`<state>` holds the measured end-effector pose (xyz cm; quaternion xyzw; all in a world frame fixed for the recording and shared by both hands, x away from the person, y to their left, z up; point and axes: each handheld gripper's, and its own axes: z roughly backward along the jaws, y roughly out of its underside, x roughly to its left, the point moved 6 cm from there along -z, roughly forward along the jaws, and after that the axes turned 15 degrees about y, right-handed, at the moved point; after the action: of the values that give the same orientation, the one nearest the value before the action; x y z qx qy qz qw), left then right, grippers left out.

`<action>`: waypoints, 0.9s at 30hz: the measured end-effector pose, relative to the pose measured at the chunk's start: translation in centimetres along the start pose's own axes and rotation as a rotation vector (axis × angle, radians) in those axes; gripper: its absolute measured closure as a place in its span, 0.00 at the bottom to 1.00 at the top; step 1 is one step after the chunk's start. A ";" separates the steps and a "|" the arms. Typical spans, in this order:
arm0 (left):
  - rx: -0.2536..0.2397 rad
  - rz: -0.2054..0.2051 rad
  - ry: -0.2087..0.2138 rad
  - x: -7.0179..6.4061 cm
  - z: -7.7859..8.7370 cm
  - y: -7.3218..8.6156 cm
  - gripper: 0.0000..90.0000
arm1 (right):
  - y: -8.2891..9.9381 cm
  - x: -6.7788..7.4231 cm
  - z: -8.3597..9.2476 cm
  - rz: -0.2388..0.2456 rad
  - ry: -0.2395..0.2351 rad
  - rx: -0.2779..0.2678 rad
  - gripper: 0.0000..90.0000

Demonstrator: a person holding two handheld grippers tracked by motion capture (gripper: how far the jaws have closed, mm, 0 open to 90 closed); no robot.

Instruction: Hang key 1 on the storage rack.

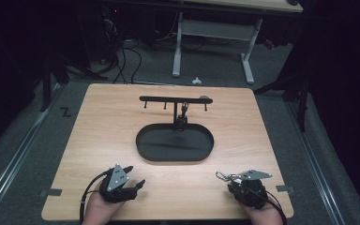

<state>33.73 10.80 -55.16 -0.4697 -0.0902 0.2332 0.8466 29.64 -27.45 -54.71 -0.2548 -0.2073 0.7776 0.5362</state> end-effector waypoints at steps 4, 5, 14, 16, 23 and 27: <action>0.002 0.012 -0.011 0.0 0.6 0.6 0.37 | -1.6 0.0 0.3 0.010 0.004 -0.042 0.73; -0.002 0.016 -0.015 0.0 0.9 0.7 0.37 | -2.1 0.0 0.3 0.017 0.005 -0.046 0.72; -0.025 0.044 -0.061 0.4 3.0 1.6 0.37 | -4.8 0.1 -2.5 0.186 0.007 0.088 0.67; -0.022 0.047 -0.066 0.5 3.1 1.7 0.37 | -5.2 0.0 -2.8 0.223 0.000 0.133 0.67; -0.021 0.053 -0.065 0.7 3.2 1.9 0.37 | -5.6 0.2 -3.5 0.322 -0.057 0.282 0.67; -0.022 0.052 -0.059 0.6 3.1 1.9 0.37 | -5.8 0.3 -3.8 0.374 -0.056 0.335 0.67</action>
<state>32.48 14.27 -55.05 -0.4740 -0.1057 0.2678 0.8321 36.14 -24.97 -54.26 -0.1746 -0.0396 0.8936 0.4117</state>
